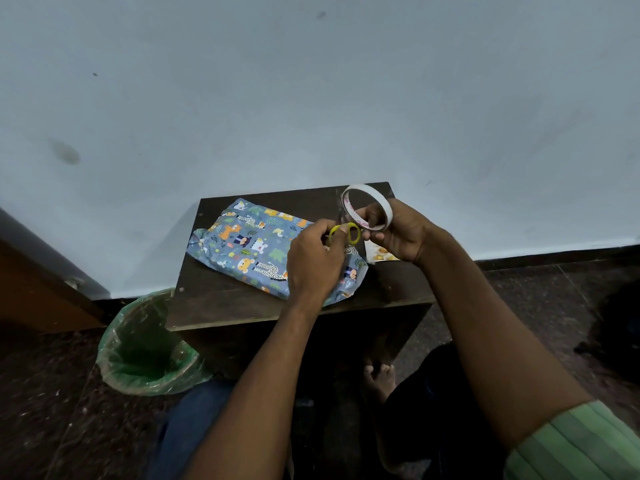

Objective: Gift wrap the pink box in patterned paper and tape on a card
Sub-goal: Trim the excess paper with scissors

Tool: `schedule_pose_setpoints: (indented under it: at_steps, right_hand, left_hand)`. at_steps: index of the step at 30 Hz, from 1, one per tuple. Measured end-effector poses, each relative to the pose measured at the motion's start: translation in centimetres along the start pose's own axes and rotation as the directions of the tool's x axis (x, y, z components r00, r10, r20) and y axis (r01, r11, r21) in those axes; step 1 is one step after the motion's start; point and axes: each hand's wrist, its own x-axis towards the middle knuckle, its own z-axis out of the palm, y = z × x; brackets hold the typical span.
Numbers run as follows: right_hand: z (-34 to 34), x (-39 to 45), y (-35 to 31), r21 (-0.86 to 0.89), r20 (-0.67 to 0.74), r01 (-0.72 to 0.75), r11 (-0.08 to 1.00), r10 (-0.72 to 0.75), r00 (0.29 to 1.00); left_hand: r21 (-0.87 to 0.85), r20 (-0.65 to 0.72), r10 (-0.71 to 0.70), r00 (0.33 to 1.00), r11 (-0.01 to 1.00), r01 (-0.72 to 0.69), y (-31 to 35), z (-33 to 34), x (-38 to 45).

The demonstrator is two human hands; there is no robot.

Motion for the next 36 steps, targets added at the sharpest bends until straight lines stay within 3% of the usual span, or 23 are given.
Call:
schedule_pose_setpoints:
  at_steps: [4, 9, 14, 19, 24, 28, 31, 33, 36]
  right_hand:
    - [-0.9, 1.0, 0.1, 0.022, -0.122, 0.025, 0.999, -0.022, 0.992]
    - [-1.4, 1.8, 0.1, 0.048, -0.29, 0.077, 0.996, -0.059, 0.955]
    - [-1.6, 2.6, 1.2, -0.346, -0.535, 0.024, 0.938, -0.218, 0.817]
    - [-1.1, 3.4, 2.4, -0.7, -0.501, -0.031, 0.714, -0.46, 0.733]
    - [-1.2, 4.4, 3.2, -0.764, -0.507, -0.114, 0.635, -0.481, 0.715]
    - [-1.3, 3.8, 3.4, -0.847, -0.451, -0.116, 0.519, -0.586, 0.673]
    - [-0.3, 1.9, 3.4, -0.791, -0.401, 0.061, 0.609, -0.591, 0.7]
    - [1.3, -0.2, 3.5, -0.57, -0.36, 0.209, 0.795, -0.47, 0.806]
    - [3.5, -3.5, 3.8, -0.235, -0.268, 0.211, 0.949, -0.272, 0.924]
  left_hand:
    - [0.107, -0.037, -0.021, 0.999, 0.994, 0.025, -0.1, -0.8, 0.1]
    - [0.132, -0.057, -0.156, 0.986, 0.978, 0.162, -0.3, -1.1, 0.3]
    - [0.115, -0.058, -0.155, 0.986, 0.98, 0.161, -0.2, -1.5, 0.3]
    - [0.079, -0.023, -0.139, 0.99, 0.987, 0.141, -0.8, -1.7, 0.3]
    - [-0.024, 0.005, -0.122, 0.993, 0.992, 0.122, -0.9, -1.8, 0.1]
    - [-0.09, 0.022, -0.048, 0.999, 0.995, 0.05, -0.4, -1.9, 0.0]
    - [-0.113, 0.052, 0.017, 0.998, 0.993, -0.011, -0.4, -1.8, -0.2]
    - [-0.152, 0.084, 0.024, 0.996, 0.988, -0.011, -0.2, -1.8, -0.5]
    - [-0.106, 0.079, 0.038, 0.996, 0.994, -0.03, 0.1, -2.1, -0.8]
